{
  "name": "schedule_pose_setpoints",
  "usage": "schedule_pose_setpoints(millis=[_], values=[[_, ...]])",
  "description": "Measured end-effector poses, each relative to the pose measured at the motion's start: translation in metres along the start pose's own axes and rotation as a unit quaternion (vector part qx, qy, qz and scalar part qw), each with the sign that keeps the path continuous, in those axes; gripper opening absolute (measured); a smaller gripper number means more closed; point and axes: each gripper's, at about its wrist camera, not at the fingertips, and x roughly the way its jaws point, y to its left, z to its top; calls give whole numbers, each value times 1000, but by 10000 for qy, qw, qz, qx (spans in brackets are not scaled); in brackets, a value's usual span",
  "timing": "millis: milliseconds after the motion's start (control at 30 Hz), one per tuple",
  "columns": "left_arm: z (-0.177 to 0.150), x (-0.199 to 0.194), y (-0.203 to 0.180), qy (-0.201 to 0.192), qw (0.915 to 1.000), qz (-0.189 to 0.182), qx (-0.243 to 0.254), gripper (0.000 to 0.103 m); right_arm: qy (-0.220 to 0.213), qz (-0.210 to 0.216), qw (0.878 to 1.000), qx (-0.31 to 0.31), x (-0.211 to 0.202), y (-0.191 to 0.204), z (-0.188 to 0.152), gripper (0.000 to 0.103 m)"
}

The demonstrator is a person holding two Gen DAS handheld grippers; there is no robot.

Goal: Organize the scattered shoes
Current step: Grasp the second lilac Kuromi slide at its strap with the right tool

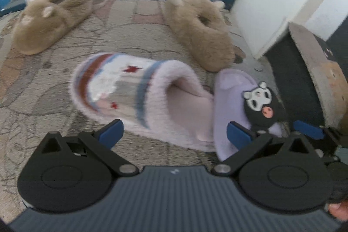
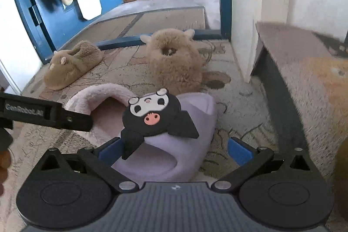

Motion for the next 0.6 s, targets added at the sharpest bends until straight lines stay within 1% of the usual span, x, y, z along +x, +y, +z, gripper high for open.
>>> schedule_pose_setpoints(millis=[33,67,200,267,367,467,500,533,600], values=[[1,3,-4,36,9999,-86,43,103,6,34,10000,39,-1,0,0,103],[3,8,-9,71,9998,-174,80,103,31,181,9996,200,1,-6,-1,103],[9,15,-13,71,9994,-339,38,103,439,418,9963,603,19,-21,-5,101],[9,14,-11,102,9992,-382,0,103,426,707,9934,791,19,-26,-8,95],[4,11,-10,86,9988,-477,17,103,353,759,9943,655,16,-22,-9,91],[-4,12,-11,160,9968,-777,-28,103,278,796,9948,565,11,-21,-9,85],[-7,14,-11,235,9951,-959,-113,103,277,915,9930,696,9,-26,-9,80],[-9,15,-12,263,9938,-1065,-174,103,297,1093,9897,881,8,-32,-9,75],[-11,16,-15,260,9931,-1131,-192,103,298,1122,9888,933,6,-33,-10,72]])
